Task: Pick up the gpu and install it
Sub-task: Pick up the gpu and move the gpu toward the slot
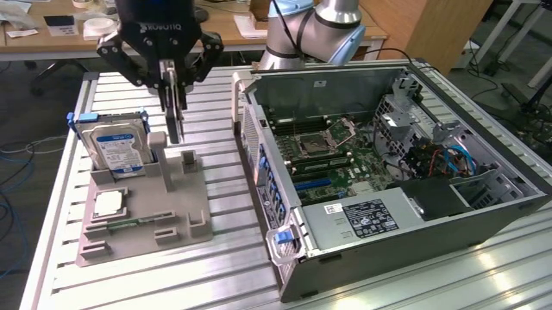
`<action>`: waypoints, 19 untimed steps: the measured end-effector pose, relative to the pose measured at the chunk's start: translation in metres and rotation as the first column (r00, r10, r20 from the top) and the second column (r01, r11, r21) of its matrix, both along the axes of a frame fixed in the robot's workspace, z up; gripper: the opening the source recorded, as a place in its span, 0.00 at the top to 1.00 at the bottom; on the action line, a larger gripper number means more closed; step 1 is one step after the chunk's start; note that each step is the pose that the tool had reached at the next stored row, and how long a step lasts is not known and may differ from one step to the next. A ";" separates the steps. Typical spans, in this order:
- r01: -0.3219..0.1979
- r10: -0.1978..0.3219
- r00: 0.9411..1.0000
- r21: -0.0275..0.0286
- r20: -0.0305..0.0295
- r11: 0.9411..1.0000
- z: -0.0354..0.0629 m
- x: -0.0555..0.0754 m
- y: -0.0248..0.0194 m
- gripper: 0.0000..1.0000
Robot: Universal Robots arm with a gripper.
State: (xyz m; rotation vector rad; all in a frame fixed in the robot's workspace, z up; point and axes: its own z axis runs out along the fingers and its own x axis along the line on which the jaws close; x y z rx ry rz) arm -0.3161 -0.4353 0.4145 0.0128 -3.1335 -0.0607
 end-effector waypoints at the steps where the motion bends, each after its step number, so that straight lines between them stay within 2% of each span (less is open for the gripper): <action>1: 0.000 0.000 1.000 -0.001 0.000 1.000 0.0034 0.000 0.0001 0.72; 8: 0.000 0.000 1.000 -0.001 0.000 1.000 0.0049 0.002 0.0002 0.72; 19: 0.000 0.000 1.000 -0.001 0.000 1.000 0.0046 0.047 0.0002 0.72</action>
